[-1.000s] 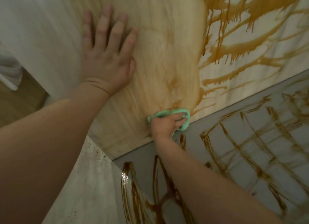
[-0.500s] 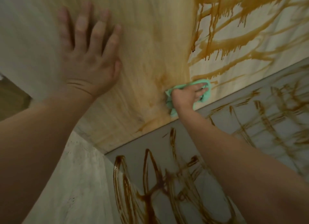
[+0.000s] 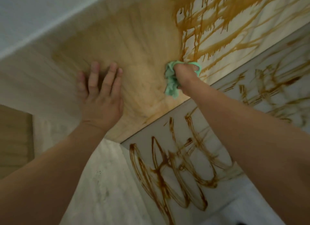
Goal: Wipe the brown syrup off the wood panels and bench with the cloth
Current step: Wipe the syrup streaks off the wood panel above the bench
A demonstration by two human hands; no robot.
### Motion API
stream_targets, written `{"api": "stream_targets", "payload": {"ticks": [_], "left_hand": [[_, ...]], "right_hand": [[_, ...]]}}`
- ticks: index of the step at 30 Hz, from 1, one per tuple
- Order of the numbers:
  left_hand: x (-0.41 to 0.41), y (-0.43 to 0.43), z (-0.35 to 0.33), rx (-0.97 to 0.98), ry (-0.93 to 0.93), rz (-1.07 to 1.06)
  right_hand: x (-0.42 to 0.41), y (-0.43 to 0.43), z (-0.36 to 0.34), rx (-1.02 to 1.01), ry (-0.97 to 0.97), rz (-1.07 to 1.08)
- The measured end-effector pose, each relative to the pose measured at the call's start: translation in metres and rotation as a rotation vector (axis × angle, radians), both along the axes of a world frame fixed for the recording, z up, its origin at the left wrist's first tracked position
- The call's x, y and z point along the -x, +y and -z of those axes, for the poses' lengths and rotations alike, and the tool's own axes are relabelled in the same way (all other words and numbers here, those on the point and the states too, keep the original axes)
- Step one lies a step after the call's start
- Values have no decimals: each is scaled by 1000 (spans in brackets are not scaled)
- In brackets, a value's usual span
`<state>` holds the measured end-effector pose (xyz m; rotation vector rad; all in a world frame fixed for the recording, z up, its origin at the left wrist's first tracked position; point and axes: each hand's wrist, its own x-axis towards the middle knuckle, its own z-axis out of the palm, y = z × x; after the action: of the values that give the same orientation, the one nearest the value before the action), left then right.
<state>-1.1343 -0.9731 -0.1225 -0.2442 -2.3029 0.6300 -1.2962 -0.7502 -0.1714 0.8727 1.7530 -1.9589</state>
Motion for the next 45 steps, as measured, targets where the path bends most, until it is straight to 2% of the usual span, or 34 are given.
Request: {"api": "stream_targets", "payload": {"ticks": [3, 5, 9, 11, 13, 15, 16, 18, 20, 23, 25, 28, 32, 35, 38, 42, 45], "left_hand": [[-19, 21, -39, -28, -180, -10], [-15, 35, -81, -19, -179, 85], [29, 60, -181, -12, -140, 289], [51, 74, -217, 0, -182, 322], [70, 88, -235, 18, -240, 346], [89, 100, -242, 63, -273, 385], [99, 106, -243, 96, -292, 390], [117, 118, -244, 150, -322, 392], [132, 134, -242, 188, -367, 397], [153, 159, -237, 277, -451, 403], [163, 165, -233, 349, -477, 395], [166, 168, -225, 399, -480, 370], [173, 177, -220, 334, -426, 412], [181, 184, -224, 332, -445, 457], [180, 180, -230, 346, -490, 469], [166, 178, -234, 310, -587, 385], [150, 182, -234, 158, -691, 309]], "right_hand": [[-27, -8, -74, -17, 61, -70], [-31, -9, -121, -1, 107, -110], [-19, -4, -195, 27, 148, -26], [5, 6, -195, 125, 67, 55], [55, 20, -130, 219, 17, 84], [77, 34, -88, 228, 7, 85], [69, 41, -91, 229, -12, 81], [31, 46, -148, 235, -37, 84], [20, 46, -165, 253, -37, 71], [46, 52, -165, 265, -20, 54], [76, 68, -167, 283, -64, 120], [92, 108, -169, 182, -68, 125], [75, 111, -150, 141, 63, 79], [68, 100, -147, 156, 70, 90], [48, 79, -154, 143, 48, 54], [0, 52, -157, 130, 76, -102], [-25, 71, -155, 92, 172, -141]]}}
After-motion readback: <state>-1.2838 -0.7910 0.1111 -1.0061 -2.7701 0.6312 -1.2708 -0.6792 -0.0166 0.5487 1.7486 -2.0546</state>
